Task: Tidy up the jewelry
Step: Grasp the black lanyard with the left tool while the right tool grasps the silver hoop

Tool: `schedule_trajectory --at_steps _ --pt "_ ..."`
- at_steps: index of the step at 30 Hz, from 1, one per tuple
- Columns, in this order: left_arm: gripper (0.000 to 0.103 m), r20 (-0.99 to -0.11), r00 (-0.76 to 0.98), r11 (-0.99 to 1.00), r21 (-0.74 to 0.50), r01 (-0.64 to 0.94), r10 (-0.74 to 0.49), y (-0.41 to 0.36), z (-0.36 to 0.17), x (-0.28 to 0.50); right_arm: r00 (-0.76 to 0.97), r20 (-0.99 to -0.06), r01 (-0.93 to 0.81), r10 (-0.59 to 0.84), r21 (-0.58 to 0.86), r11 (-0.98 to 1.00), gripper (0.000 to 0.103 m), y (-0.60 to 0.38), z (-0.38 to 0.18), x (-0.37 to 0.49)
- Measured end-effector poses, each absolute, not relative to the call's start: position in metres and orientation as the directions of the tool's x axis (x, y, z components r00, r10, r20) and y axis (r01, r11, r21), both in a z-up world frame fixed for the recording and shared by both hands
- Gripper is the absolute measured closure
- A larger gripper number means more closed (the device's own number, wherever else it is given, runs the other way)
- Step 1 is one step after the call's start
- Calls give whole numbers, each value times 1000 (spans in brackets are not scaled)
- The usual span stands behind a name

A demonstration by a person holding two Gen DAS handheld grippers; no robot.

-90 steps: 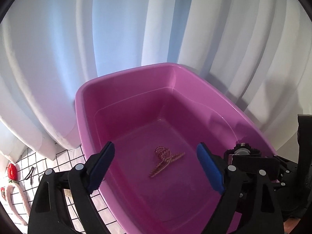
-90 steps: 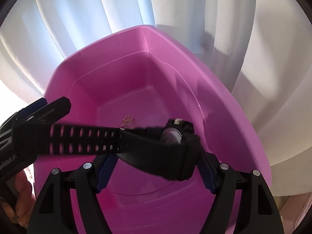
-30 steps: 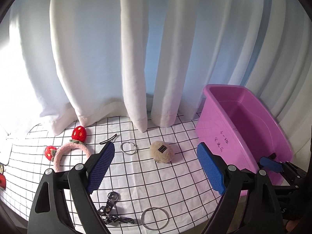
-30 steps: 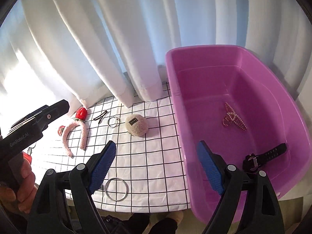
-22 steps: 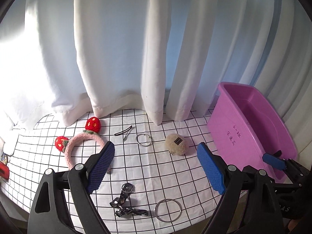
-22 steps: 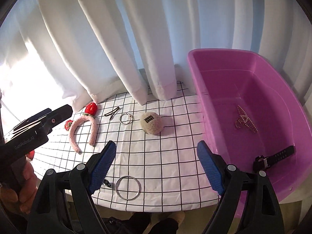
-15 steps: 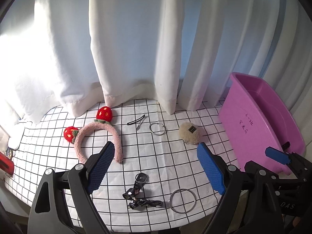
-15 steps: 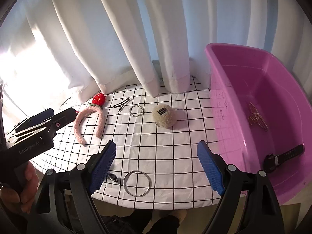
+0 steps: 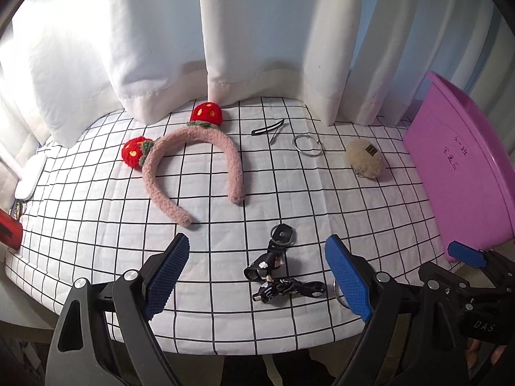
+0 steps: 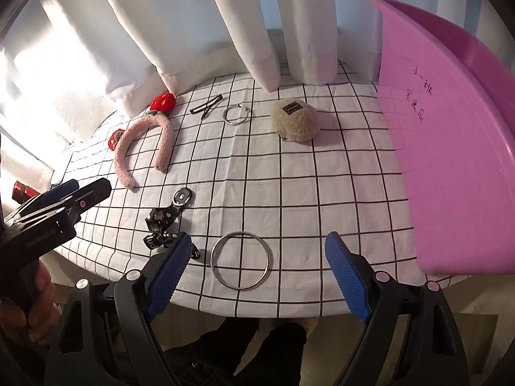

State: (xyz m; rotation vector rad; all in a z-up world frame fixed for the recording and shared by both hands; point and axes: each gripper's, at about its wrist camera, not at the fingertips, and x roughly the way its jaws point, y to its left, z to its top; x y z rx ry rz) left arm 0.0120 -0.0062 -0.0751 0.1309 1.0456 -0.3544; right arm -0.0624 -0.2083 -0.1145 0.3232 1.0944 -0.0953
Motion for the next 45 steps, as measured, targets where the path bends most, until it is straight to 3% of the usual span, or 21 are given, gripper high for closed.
schedule_trajectory --at_steps 21,39,45 --pt "19 -920 309 887 -80 455 -242 -7 -172 3 365 -925 238 103 199 951 22 -175 -197 -60" --pt "19 -920 289 866 -97 491 -266 -12 -186 6 364 -931 216 -27 56 975 22 -159 -210 -51" --pt "17 -919 295 862 -87 500 -263 -14 -190 7 367 -928 209 -63 17 978 15 -156 -214 -44"
